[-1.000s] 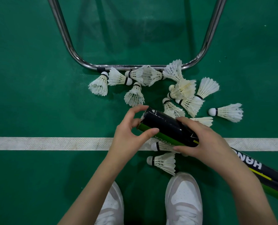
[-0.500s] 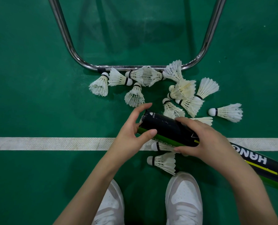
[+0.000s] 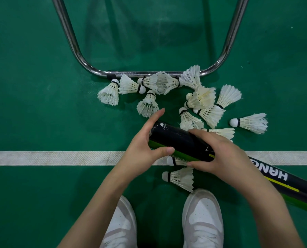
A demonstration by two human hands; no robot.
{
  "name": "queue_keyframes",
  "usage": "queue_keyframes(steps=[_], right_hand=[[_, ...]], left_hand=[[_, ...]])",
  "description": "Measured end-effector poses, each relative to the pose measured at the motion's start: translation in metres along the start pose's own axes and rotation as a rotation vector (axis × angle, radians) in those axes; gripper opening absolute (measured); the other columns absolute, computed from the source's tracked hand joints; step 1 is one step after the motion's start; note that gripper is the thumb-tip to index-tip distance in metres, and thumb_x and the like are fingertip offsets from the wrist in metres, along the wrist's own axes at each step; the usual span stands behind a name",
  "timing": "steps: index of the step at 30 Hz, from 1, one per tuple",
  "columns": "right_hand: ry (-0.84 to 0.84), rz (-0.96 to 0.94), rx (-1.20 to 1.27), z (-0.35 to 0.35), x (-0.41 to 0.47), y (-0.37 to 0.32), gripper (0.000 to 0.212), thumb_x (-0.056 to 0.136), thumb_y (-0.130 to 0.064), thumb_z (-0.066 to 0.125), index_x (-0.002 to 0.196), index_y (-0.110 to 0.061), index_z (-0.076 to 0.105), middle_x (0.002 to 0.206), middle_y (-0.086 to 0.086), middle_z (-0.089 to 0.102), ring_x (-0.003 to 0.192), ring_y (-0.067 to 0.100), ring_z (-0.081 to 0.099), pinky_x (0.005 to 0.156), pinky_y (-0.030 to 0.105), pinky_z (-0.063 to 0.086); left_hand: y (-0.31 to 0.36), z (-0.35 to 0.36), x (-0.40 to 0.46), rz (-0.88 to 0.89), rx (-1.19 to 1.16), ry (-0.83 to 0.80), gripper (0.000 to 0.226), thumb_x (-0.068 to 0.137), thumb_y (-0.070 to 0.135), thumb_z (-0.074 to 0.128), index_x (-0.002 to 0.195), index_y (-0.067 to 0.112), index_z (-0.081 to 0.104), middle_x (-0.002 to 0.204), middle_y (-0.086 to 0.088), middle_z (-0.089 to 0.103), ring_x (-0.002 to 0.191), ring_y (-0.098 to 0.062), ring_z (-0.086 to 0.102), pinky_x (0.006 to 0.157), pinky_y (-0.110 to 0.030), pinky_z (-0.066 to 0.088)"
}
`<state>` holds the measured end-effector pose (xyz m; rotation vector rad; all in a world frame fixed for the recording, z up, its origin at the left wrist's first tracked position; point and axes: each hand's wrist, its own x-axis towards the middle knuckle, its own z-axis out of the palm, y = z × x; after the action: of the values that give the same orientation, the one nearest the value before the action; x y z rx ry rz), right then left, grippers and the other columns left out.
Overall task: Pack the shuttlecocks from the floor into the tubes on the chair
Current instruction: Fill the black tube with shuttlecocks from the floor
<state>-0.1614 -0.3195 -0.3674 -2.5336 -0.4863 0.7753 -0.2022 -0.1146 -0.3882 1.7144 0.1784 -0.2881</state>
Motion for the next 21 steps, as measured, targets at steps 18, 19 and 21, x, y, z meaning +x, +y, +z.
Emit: queue_keyframes(steps=[18, 19, 21], right_hand=[[0.003, 0.070, -0.034, -0.001, -0.001, 0.009, 0.076, 0.068, -0.055, 0.069, 0.133, -0.048, 0.030, 0.122, -0.017, 0.050, 0.110, 0.009, 0.046, 0.084, 0.032, 0.045], [0.008, 0.072, -0.029, -0.001, -0.001, 0.010, 0.076, 0.068, -0.055, 0.069, 0.133, -0.048, 0.030, 0.122, -0.017, 0.050, 0.110, 0.009, 0.046, 0.085, 0.033, 0.045], [0.012, 0.078, -0.028, -0.002, -0.001, 0.011, 0.076, 0.068, -0.055, 0.069, 0.133, -0.048, 0.030, 0.121, -0.018, 0.050, 0.110, 0.009, 0.046, 0.085, 0.034, 0.046]], left_hand=[[-0.011, -0.017, 0.024, -0.023, -0.204, 0.266, 0.060, 0.083, 0.026, 0.064, 0.137, 0.031, 0.039, 0.116, 0.004, 0.063, 0.106, -0.007, 0.061, 0.090, -0.024, 0.049], [-0.012, -0.018, 0.028, -0.018, -0.205, 0.288, 0.058, 0.086, 0.023, 0.062, 0.137, 0.033, 0.037, 0.120, 0.006, 0.061, 0.108, -0.007, 0.060, 0.092, -0.025, 0.049], [-0.016, -0.021, 0.037, -0.016, -0.195, 0.308, 0.061, 0.089, 0.017, 0.061, 0.140, 0.037, 0.032, 0.128, 0.009, 0.055, 0.109, -0.007, 0.059, 0.088, -0.021, 0.049]])
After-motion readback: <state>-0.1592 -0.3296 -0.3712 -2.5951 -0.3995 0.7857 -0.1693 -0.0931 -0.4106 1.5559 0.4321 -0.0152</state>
